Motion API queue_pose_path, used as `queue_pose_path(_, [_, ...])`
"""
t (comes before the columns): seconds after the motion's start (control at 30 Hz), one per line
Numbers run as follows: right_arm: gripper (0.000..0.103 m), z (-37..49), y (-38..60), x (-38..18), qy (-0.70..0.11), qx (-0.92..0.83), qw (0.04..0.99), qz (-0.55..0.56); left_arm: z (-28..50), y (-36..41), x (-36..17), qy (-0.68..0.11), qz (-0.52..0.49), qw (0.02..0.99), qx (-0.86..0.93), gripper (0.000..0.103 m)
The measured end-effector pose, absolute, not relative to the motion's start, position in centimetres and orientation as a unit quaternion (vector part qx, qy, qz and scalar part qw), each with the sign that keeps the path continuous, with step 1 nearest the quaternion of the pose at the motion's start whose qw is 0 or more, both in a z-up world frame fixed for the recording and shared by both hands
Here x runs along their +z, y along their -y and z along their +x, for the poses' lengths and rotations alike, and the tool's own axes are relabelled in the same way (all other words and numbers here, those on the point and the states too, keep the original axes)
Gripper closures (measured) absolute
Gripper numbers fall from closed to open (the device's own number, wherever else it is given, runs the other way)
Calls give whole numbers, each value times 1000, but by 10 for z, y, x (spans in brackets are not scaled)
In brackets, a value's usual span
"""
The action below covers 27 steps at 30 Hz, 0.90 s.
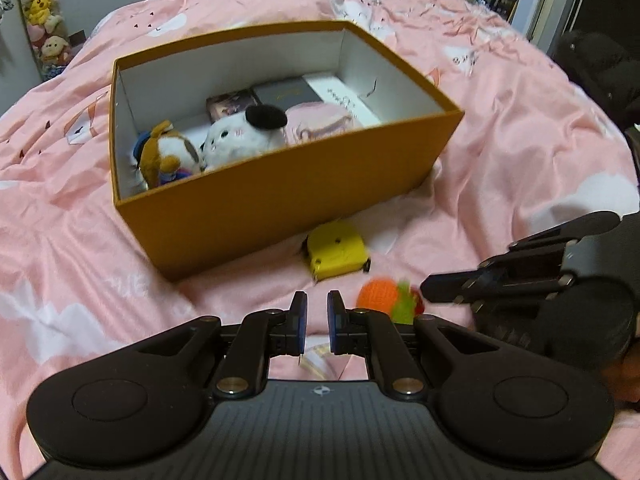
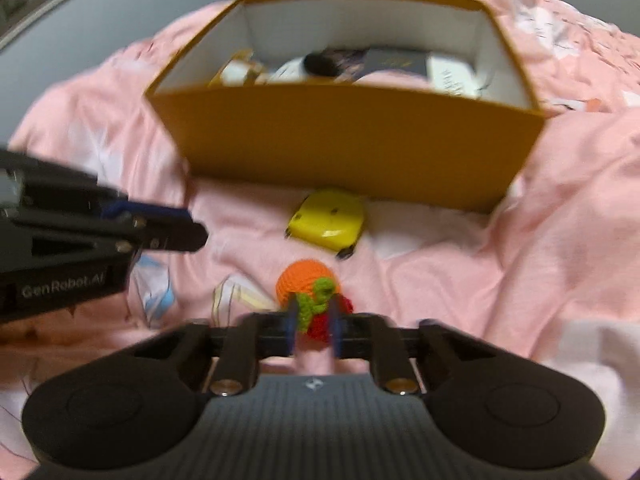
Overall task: Organize objects
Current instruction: 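Grasp the orange crochet fruit with the right tool while the left tool grasps the yellow tape measure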
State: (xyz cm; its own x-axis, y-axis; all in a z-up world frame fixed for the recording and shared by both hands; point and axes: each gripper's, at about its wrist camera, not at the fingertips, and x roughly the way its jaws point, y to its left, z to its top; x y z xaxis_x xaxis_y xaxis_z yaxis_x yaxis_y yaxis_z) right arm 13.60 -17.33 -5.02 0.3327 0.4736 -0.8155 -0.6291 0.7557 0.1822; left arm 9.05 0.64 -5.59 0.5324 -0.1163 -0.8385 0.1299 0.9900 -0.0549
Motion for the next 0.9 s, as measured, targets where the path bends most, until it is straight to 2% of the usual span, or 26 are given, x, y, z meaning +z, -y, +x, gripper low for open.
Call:
queue_pose_path(0.13, [103,153,192,-47,-469,319,822,-51,99,-8,-57,-476,8,876,-71,88])
queue_pose_path(0.2, [96,155,196,-49,-476,332,814,-23,100,-9,-62,-485,6,872,-67,88])
queue_pose_path(0.23, [96,155,195,-50,-477,340,811,-20,101,-9,-64,-490,3,869,-67,88])
queue_pose_path(0.27, [92,152,191,-51,-475,348,808,-25,100,-10,-67,-494,1,867,-66,88])
queue_pose_path(0.37, [73,140,176,-55,-473,386,790,-49,97,-10,-70,-499,3,864,-63,88])
queue_pose_path(0.47, [71,129,161,-64,-476,408,775,-82,95,-10,-74,-505,3,861,-59,88])
queue_pose_path(0.6, [57,121,149,-71,-467,408,774,-131,94,-12,-77,-510,-2,858,-57,88])
queue_pose_path(0.77, [54,129,147,-85,-480,392,773,-134,94,-11,-79,-512,-4,857,-57,88])
queue_pose_path(0.9, [59,134,146,-91,-493,379,771,-138,94,-10,-79,-508,-6,859,-66,88])
